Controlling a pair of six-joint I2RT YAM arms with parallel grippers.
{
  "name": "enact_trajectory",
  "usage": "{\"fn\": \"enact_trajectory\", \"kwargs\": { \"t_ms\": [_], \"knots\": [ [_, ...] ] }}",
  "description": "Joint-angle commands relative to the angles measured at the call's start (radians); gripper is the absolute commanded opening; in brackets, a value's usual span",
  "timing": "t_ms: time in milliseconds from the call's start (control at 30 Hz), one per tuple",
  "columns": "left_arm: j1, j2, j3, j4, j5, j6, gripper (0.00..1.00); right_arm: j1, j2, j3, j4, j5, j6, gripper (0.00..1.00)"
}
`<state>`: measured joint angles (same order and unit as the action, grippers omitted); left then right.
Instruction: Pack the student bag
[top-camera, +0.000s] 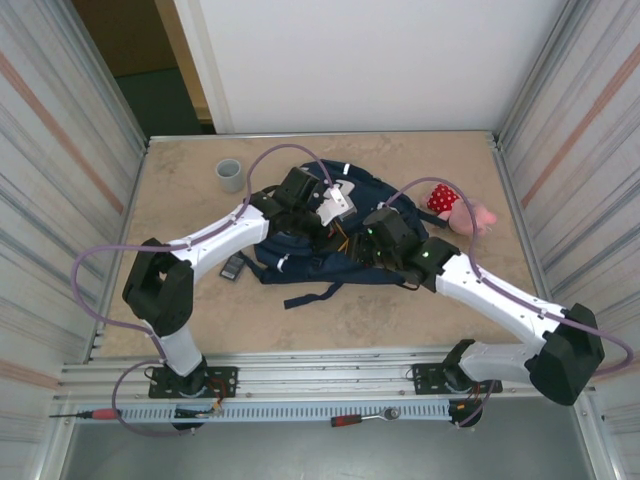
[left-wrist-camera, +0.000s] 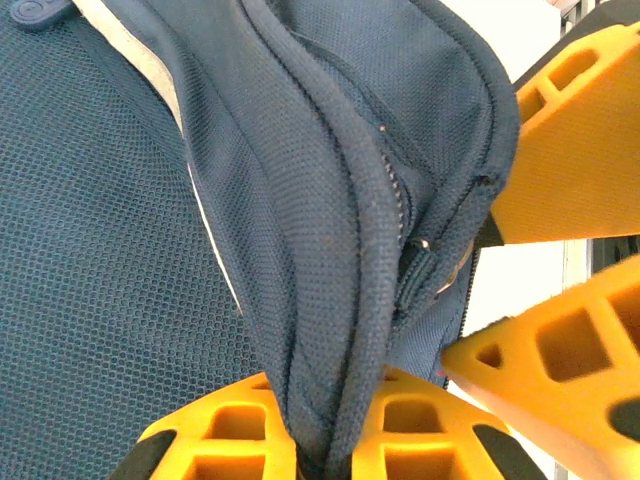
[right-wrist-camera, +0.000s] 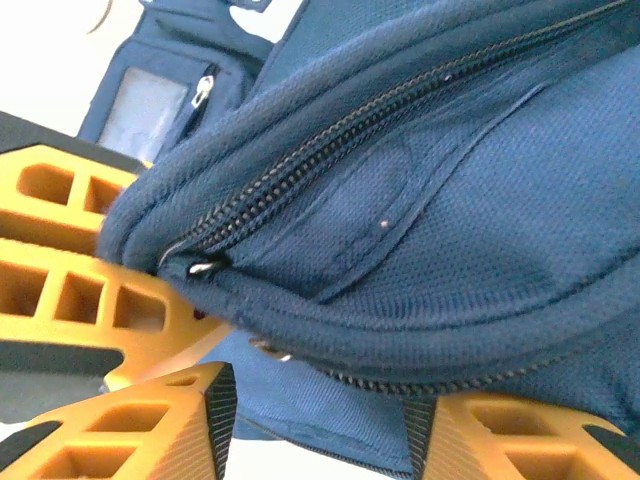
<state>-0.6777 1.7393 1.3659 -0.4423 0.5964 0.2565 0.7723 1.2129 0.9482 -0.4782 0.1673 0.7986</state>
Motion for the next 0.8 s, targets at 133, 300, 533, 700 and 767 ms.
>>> {"fn": "enact_trajectory", "kwargs": {
  "t_ms": [133, 300, 533, 700, 767],
  "knots": [
    [0.006, -0.011, 0.037, -0.014, 0.102, -0.043, 0.0, -0.007, 0.03, 0.085, -0.1, 0.255, -0.059, 0.26],
    [0.006, -0.006, 0.044, -0.031, 0.082, -0.026, 0.0, -0.039, -0.006, 0.074, -0.155, 0.286, -0.059, 0.25],
    [0.004, 0.008, 0.061, -0.038, 0.083, -0.026, 0.0, -0.036, 0.042, 0.089, -0.14, 0.251, -0.089, 0.3],
    [0.003, 0.011, 0.061, -0.041, 0.079, -0.022, 0.0, -0.016, 0.082, 0.115, -0.154, 0.295, -0.128, 0.41],
    [0.003, 0.014, 0.062, -0.045, 0.076, -0.021, 0.0, -0.006, 0.09, 0.139, -0.193, 0.349, -0.144, 0.4]
  ]
}}
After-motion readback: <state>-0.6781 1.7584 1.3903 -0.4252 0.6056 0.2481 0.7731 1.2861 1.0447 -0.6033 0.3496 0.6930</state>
